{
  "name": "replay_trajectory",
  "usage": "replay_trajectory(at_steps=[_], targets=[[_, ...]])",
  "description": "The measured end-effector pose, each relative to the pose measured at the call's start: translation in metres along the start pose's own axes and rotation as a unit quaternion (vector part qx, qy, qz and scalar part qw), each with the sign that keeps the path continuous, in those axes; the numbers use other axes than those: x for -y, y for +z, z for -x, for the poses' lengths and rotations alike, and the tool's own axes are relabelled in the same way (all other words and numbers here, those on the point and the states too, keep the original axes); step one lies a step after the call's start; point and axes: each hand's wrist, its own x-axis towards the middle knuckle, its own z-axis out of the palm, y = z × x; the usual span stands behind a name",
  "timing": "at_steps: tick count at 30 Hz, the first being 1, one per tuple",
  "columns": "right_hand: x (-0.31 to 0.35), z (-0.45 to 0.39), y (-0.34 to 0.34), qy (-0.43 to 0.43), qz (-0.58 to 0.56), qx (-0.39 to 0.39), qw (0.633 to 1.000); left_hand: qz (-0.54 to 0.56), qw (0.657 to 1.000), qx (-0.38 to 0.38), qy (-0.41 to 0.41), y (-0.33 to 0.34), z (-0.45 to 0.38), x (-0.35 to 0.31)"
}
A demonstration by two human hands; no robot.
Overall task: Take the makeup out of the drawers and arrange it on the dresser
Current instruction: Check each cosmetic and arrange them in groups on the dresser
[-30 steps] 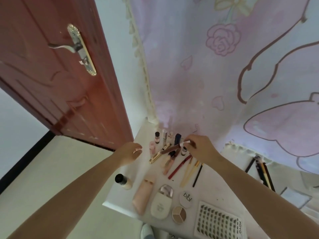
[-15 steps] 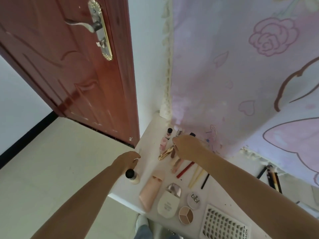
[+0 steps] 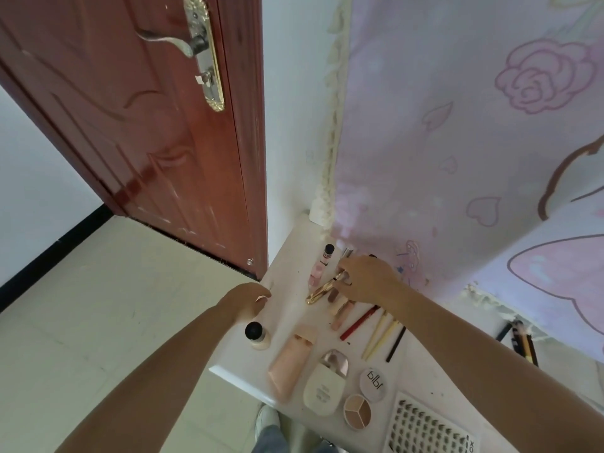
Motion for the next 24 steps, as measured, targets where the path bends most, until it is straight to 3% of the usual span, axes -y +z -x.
replay_trajectory(at_steps=[7, 10, 14, 20, 24], targets=[[-0.024, 0.031, -0.007, 0.022, -0.082, -0.059, 0.995, -0.06, 0.989, -0.085, 0.104, -0.036, 0.01, -0.044], [-0.061, 0.063, 0.002, 0.077, -0.118, -0.084, 0.986, -0.087, 0.962, -0.144, 0.217, -0.052, 0.016, -0.081], [-0.112, 0.113, 0.028, 0.193, -0.117, -0.093, 0.97, -0.111, 0.923, -0.163, 0.33, -0.051, 0.008, -0.151], [-0.169, 0.179, 0.062, 0.359, -0.176, -0.073, 0.914, -0.218, 0.887, -0.062, 0.403, -0.001, -0.029, -0.268], [-0.196, 0.202, 0.084, 0.431, -0.224, -0.061, 0.872, -0.272, 0.884, 0.017, 0.38, 0.048, -0.052, -0.305]])
